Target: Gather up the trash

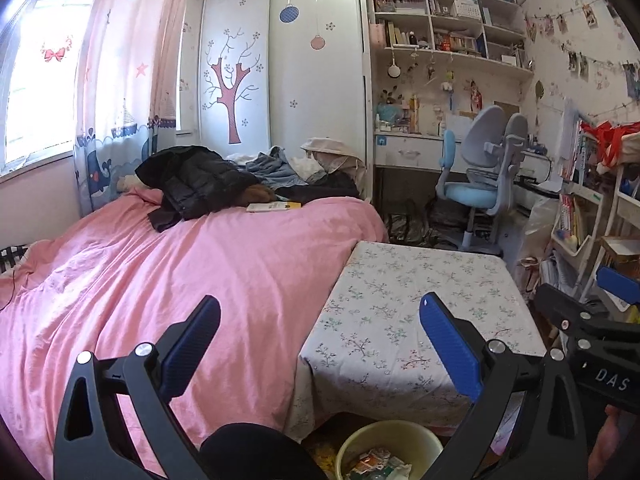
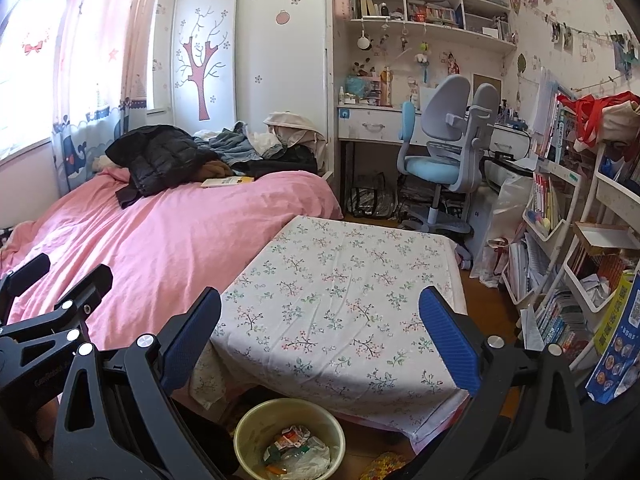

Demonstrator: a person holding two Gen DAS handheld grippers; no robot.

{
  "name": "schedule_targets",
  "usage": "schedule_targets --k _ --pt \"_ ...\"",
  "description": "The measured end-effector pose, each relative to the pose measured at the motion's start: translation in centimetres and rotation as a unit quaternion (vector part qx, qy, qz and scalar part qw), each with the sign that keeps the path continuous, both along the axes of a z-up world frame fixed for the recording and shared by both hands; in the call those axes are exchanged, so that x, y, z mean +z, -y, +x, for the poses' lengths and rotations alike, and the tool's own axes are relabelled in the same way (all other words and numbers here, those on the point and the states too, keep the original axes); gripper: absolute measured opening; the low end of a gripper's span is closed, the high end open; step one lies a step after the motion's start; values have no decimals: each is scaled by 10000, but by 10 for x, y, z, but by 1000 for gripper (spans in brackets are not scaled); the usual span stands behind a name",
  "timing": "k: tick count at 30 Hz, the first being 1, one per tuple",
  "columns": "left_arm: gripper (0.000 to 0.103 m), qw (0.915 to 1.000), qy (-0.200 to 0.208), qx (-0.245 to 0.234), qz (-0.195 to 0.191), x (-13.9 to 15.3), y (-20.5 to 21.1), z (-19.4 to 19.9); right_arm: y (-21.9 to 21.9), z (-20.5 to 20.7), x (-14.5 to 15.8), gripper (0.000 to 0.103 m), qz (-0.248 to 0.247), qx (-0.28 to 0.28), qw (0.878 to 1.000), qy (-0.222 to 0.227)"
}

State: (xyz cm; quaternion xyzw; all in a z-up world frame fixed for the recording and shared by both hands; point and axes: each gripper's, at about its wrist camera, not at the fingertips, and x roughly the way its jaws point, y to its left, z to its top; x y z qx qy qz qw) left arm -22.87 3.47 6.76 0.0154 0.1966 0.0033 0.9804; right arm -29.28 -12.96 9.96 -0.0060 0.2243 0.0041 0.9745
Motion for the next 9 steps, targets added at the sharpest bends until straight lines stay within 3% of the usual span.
schedule_targets --k 5,9 --pt "95 9990 -440 -15 -28 -7 0 11 0 0 0 96 -8 -6 10000 -4" --pt "95 9990 -453 -23 48 -8 3 9 0 0 -1 96 -10 -5 10000 -4"
